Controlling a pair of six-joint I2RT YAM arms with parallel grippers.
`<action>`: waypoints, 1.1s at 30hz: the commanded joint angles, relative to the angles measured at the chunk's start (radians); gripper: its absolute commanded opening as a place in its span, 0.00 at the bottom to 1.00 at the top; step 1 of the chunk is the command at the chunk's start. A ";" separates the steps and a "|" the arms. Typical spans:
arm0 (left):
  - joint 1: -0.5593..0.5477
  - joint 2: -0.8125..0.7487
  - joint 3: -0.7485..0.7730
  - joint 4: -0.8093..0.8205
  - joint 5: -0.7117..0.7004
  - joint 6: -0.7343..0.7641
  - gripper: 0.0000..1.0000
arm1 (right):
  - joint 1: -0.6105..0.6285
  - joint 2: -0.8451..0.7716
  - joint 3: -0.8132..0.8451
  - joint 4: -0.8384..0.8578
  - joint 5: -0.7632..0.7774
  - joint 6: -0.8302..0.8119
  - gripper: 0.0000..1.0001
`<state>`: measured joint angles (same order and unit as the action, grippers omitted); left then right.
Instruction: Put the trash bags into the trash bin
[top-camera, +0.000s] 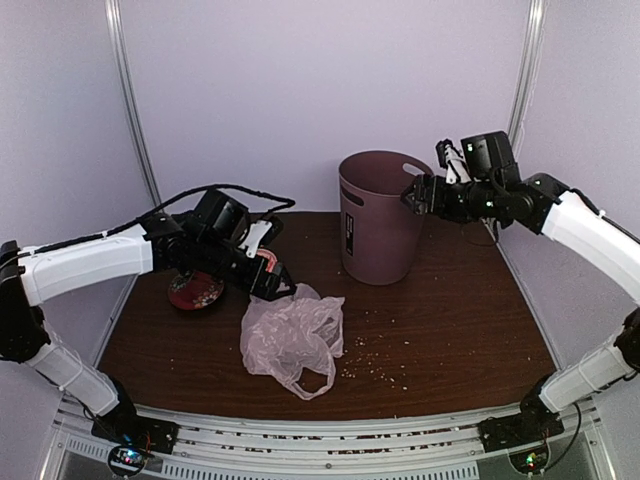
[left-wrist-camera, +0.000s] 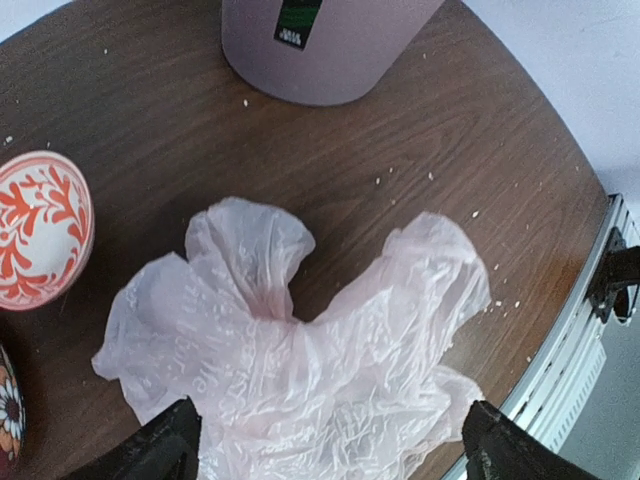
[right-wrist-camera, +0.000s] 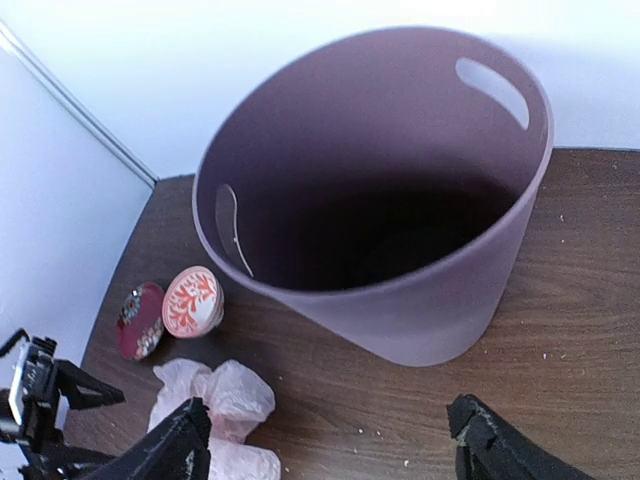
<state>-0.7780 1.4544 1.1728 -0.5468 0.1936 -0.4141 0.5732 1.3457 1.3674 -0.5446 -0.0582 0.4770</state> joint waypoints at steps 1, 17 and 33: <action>0.000 0.038 0.091 0.085 -0.026 -0.055 0.94 | 0.002 0.099 0.195 -0.091 0.128 0.089 0.84; 0.000 0.021 0.035 0.120 -0.048 -0.093 0.92 | -0.062 0.420 0.603 -0.373 0.348 0.250 0.78; 0.001 0.001 -0.019 0.134 -0.071 -0.092 0.91 | -0.178 0.544 0.708 -0.386 0.200 0.194 0.28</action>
<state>-0.7780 1.4818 1.1706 -0.4610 0.1352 -0.5053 0.4004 1.9026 2.0274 -0.9127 0.1688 0.6838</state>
